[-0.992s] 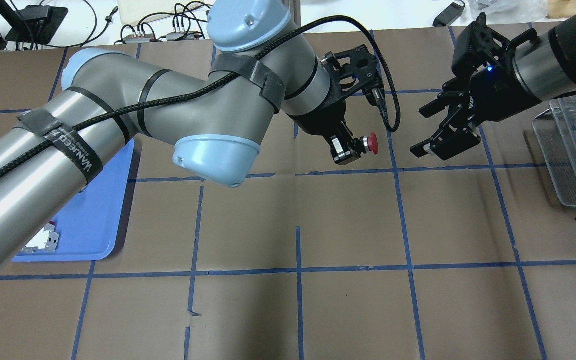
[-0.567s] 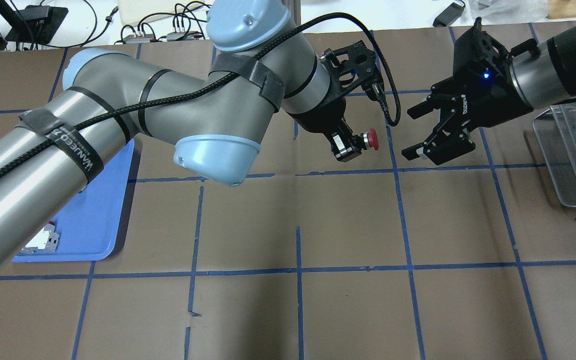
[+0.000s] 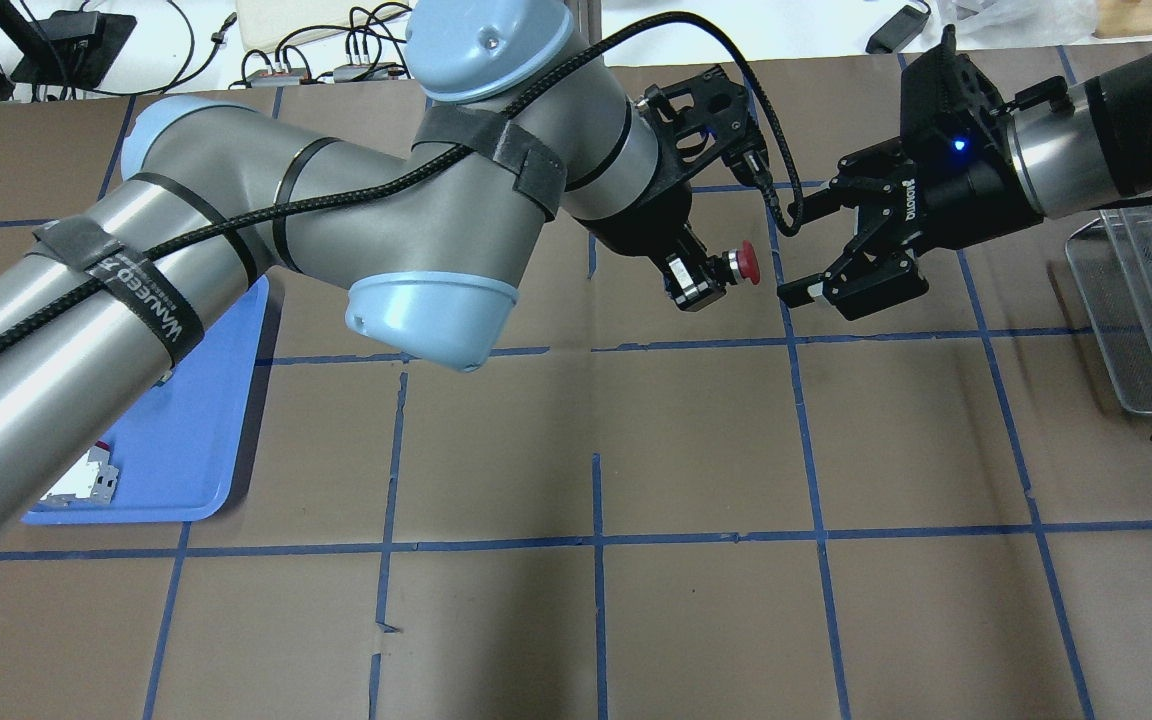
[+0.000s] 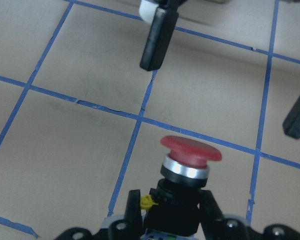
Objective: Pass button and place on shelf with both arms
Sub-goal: 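Bring the right gripper around the button's red cap held by the left gripper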
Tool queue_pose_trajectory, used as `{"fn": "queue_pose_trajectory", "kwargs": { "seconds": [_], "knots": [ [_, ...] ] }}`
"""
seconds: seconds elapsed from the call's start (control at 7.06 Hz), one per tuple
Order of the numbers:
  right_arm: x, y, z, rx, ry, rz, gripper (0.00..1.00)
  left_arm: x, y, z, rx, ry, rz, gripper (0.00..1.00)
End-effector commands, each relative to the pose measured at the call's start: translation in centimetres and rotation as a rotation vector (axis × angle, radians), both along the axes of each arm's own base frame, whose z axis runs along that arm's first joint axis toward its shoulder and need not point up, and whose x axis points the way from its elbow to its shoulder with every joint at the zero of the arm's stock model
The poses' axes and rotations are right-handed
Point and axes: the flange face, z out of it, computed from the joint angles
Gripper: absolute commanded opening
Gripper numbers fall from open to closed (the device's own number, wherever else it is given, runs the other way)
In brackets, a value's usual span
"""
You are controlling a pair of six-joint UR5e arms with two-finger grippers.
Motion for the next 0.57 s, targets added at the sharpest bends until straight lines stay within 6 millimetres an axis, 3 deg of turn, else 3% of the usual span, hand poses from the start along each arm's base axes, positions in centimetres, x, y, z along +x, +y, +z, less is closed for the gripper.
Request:
{"fn": "queue_pose_trajectory", "kwargs": {
  "seconds": [0.0, 0.42],
  "knots": [
    [0.19, -0.85, -0.8, 0.006, -0.048, -0.005, 0.98, 0.0, -0.01, 0.03, -0.002, 0.001, 0.0, 0.0],
    [1.08, -0.97, -1.32, 0.002, -0.052, 0.028, 0.99, -0.01, -0.02, 0.05, -0.004, 0.002, -0.001, 0.0]
  ]
}}
